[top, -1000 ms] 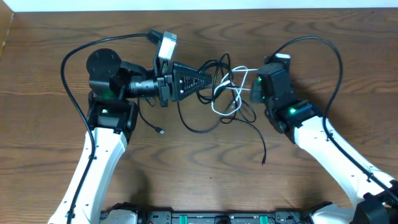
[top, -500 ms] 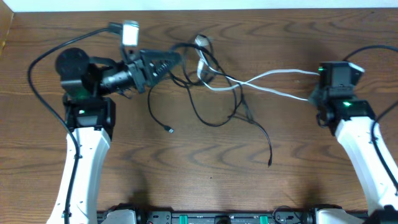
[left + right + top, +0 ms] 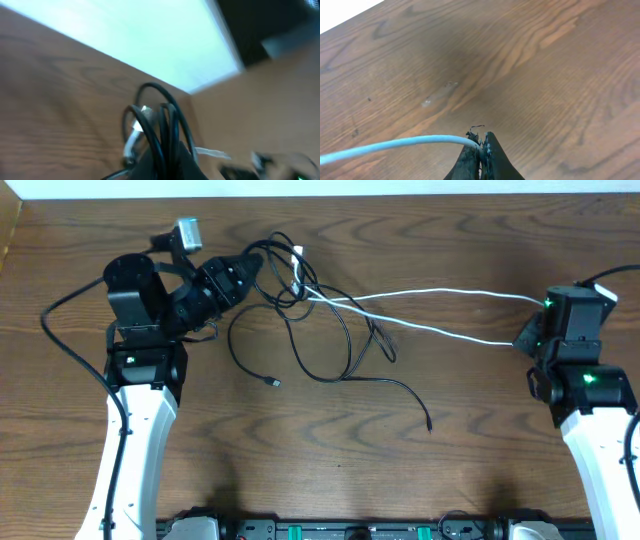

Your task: Untangle cables

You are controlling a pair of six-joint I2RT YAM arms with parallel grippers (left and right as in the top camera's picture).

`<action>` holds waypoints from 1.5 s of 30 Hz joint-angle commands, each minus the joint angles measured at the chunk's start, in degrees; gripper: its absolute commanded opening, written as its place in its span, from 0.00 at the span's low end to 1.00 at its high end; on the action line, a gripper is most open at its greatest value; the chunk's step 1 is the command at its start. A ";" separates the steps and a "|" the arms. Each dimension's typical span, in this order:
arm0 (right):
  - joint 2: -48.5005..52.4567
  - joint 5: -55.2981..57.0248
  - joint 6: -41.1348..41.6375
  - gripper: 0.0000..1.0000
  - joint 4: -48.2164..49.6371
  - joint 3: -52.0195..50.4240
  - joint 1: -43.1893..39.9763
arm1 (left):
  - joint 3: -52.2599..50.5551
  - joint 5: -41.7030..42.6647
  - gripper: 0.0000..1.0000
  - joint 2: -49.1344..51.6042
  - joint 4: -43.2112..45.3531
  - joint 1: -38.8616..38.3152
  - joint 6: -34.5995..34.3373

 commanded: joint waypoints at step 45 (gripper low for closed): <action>-17.53 -6.14 -26.36 0.01 31.19 4.46 -6.40 | 1.14 -47.17 0.08 -0.87 -30.80 -3.85 19.06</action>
